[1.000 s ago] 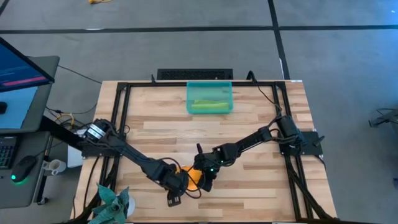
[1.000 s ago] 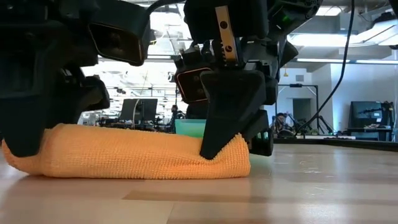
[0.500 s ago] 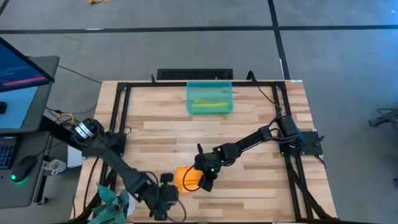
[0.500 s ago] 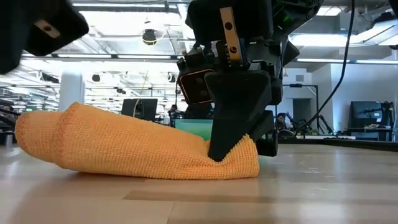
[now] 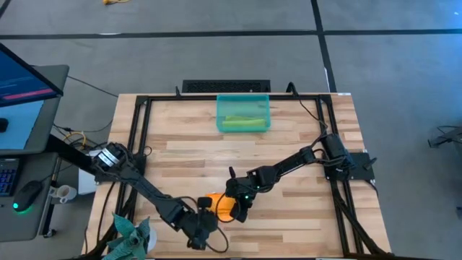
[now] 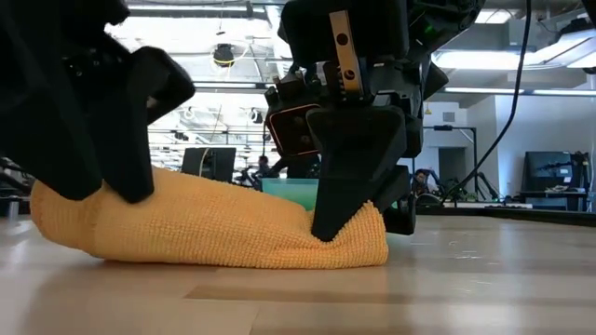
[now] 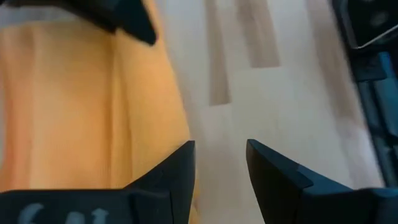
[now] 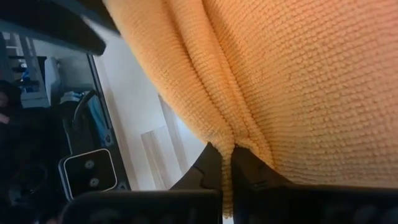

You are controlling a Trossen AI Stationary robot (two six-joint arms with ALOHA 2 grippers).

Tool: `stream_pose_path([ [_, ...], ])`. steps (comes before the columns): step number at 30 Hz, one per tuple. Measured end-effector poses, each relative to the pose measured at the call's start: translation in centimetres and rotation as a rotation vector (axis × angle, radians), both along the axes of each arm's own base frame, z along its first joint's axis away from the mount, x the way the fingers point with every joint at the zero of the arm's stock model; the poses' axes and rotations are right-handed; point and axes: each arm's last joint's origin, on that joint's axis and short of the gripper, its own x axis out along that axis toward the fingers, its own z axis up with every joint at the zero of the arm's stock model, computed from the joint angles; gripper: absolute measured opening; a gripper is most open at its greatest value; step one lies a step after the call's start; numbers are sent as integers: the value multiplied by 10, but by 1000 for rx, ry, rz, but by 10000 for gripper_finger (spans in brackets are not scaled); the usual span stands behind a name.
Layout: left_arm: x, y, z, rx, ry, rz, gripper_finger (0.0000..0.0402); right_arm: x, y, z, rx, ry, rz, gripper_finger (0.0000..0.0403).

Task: Roll microfiber towels into tight, uniform cylinder then place into a basket
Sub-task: Roll the yellow microfiber towel

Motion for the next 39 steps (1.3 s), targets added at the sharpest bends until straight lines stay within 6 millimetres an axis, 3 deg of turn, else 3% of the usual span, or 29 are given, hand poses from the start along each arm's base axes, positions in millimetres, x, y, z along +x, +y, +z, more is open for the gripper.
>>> stream_pose_path([
  [9,-9,13,-6,109,68,194,137,0,1,0,0,-5,1,22],
  [19,-11,21,-9,116,144,220,137,0,1,0,0,-4,0,21],
  [30,-13,-16,32,247,-48,144,137,0,1,0,-1,-4,1,22],
  [39,-10,-11,24,278,-67,129,137,0,1,0,-1,-3,2,21],
])
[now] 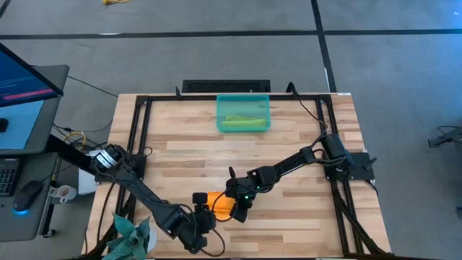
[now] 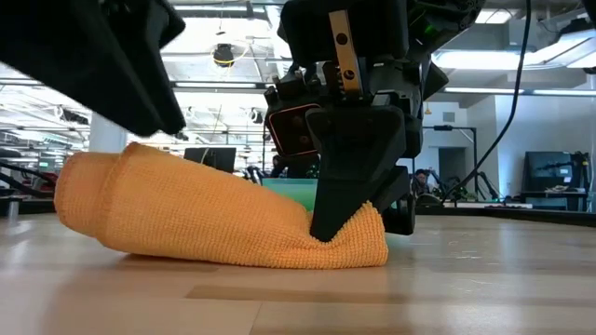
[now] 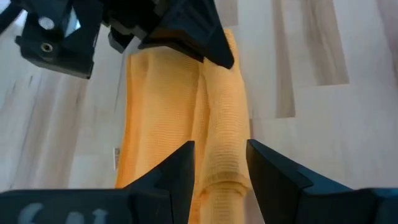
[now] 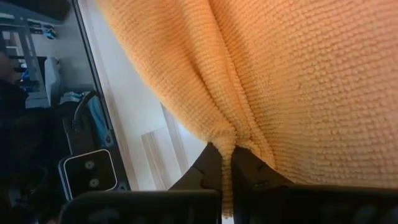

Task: Roll microfiber towels into tight, uniform cylinder then place into a basket
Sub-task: Roll the yellow microfiber towel

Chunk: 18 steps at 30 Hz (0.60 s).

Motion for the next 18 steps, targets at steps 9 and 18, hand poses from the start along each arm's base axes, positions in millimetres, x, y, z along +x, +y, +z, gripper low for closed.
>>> stream_pose_path([
  [9,-1,11,-19,-1,-9,24,137,0,0,0,-2,-2,3,18],
  [18,-7,33,-39,-8,30,173,137,0,2,0,-1,-2,3,17],
])
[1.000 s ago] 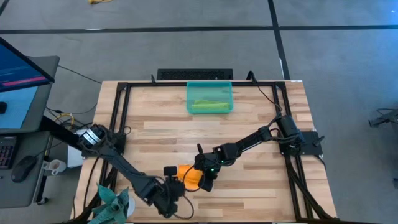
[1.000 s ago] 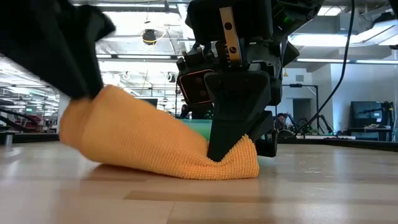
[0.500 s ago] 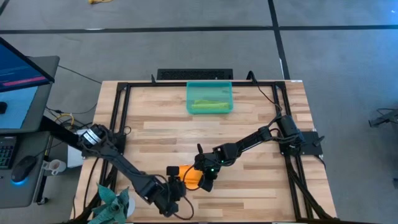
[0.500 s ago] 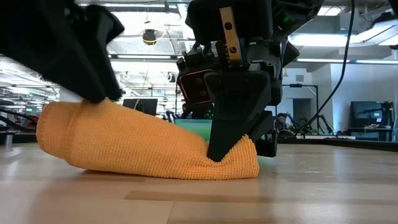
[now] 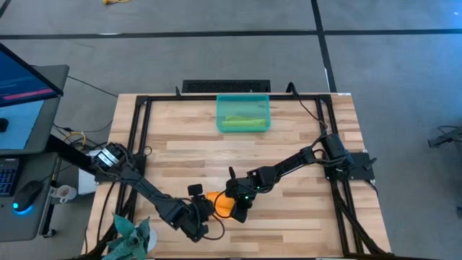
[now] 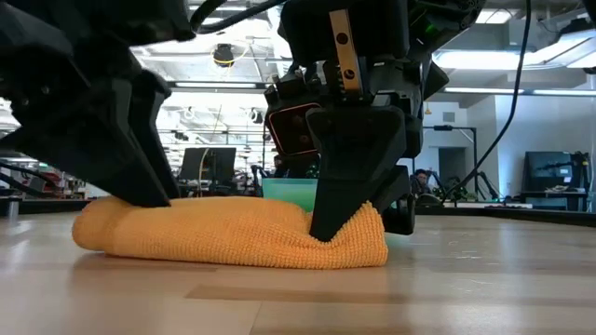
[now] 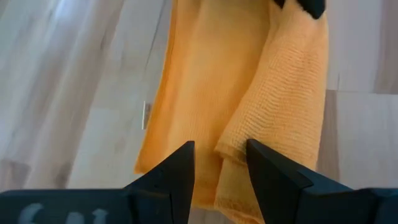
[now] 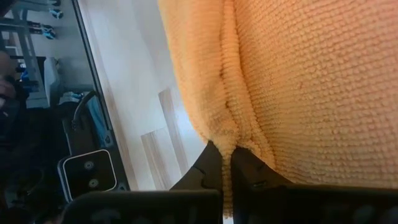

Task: Roll microfiber towels into tight, uniform cylinder then place into a basket
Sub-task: Roll the yellow microfiber towel

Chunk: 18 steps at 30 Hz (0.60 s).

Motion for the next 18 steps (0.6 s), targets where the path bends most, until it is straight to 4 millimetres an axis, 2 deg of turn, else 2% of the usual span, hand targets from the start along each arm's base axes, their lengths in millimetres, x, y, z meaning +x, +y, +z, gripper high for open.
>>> stream_pose_path([
  [8,-5,2,-12,-94,-2,32,137,1,0,0,3,9,-26,62],
  [18,-8,4,-16,-135,2,63,137,1,1,1,-7,-4,-33,120],
])
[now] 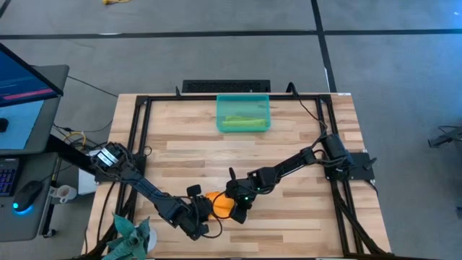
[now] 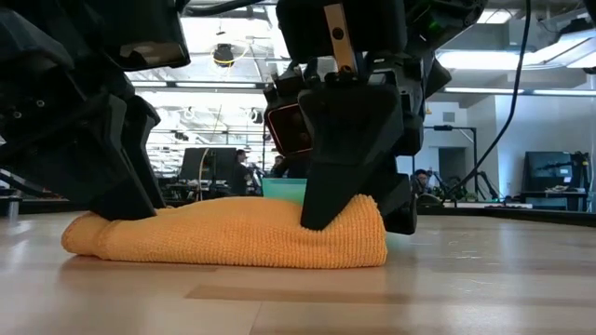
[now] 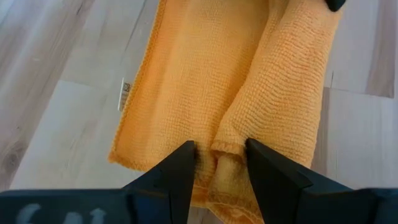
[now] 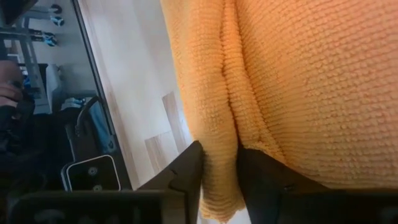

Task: Roll microfiber towels into tight, uniform cylinder then place into a basket
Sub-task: Roll the yellow microfiber towel

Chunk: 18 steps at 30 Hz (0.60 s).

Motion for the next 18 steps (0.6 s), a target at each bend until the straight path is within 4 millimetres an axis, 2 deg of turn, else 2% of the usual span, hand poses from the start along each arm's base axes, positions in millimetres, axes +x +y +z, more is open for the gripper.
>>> stream_pose_path([
  [8,0,0,-1,0,6,-1,137,0,-3,2,33,12,14,165],
  [16,-1,1,-1,-3,14,1,137,-3,-8,10,-19,27,-23,165],
  [18,-1,1,-1,-3,14,2,137,-8,-11,19,-63,34,-33,162],
])
